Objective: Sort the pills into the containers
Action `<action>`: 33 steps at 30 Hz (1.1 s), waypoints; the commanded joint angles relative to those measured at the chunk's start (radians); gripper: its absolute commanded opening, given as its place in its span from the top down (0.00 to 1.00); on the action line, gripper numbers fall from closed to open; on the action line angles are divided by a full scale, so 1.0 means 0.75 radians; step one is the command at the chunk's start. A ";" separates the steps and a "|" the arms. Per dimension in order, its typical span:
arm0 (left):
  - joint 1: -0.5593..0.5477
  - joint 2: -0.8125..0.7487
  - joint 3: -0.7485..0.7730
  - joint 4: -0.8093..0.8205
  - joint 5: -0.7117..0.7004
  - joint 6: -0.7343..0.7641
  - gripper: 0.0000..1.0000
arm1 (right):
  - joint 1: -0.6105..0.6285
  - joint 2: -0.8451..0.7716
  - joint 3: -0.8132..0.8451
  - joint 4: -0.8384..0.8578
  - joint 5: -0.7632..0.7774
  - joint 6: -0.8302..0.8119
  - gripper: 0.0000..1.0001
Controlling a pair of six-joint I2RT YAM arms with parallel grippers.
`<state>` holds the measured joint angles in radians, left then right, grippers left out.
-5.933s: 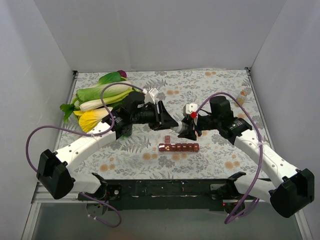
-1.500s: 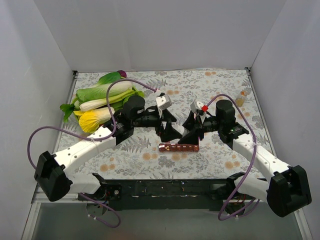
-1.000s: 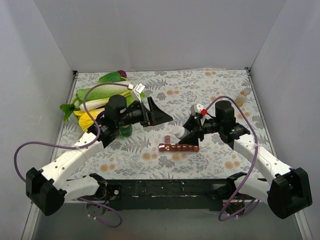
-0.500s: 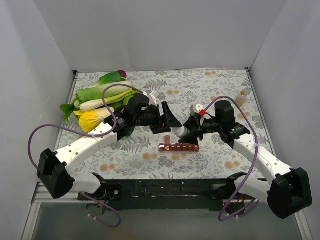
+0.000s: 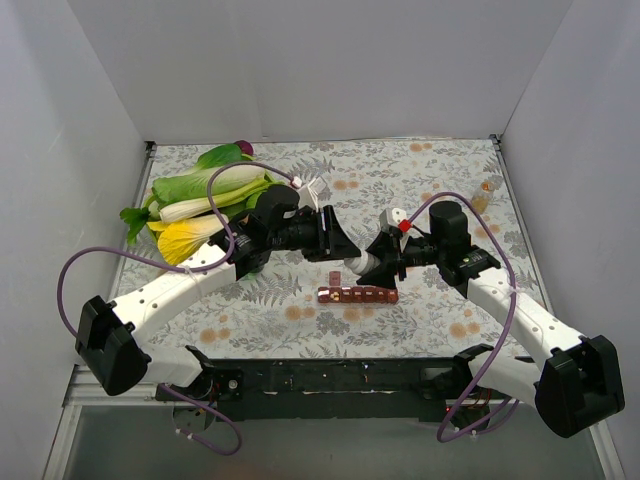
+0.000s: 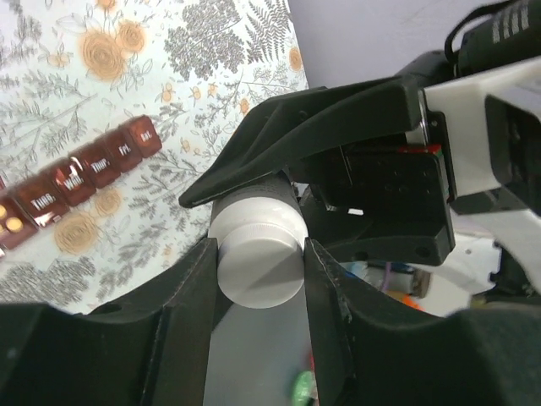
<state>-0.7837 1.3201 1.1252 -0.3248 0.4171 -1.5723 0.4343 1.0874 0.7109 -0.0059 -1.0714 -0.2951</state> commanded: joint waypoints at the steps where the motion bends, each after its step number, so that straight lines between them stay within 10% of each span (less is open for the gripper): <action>1: -0.002 -0.042 0.021 0.067 0.188 0.402 0.81 | -0.004 -0.006 0.030 0.106 -0.089 0.109 0.97; 15: 0.004 -0.003 0.050 0.145 0.522 1.233 0.67 | -0.004 0.035 -0.060 0.462 -0.228 0.483 0.97; 24: 0.149 -0.146 0.015 0.374 0.232 0.608 0.02 | -0.017 0.013 -0.054 0.381 -0.202 0.408 0.97; 33: 0.178 -0.087 0.089 -0.064 0.327 0.282 0.02 | -0.019 0.008 -0.029 0.286 -0.146 0.283 0.97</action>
<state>-0.6472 1.2316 1.1732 -0.2226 0.6022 -1.2240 0.4255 1.1126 0.6563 0.2192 -1.1904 -0.0414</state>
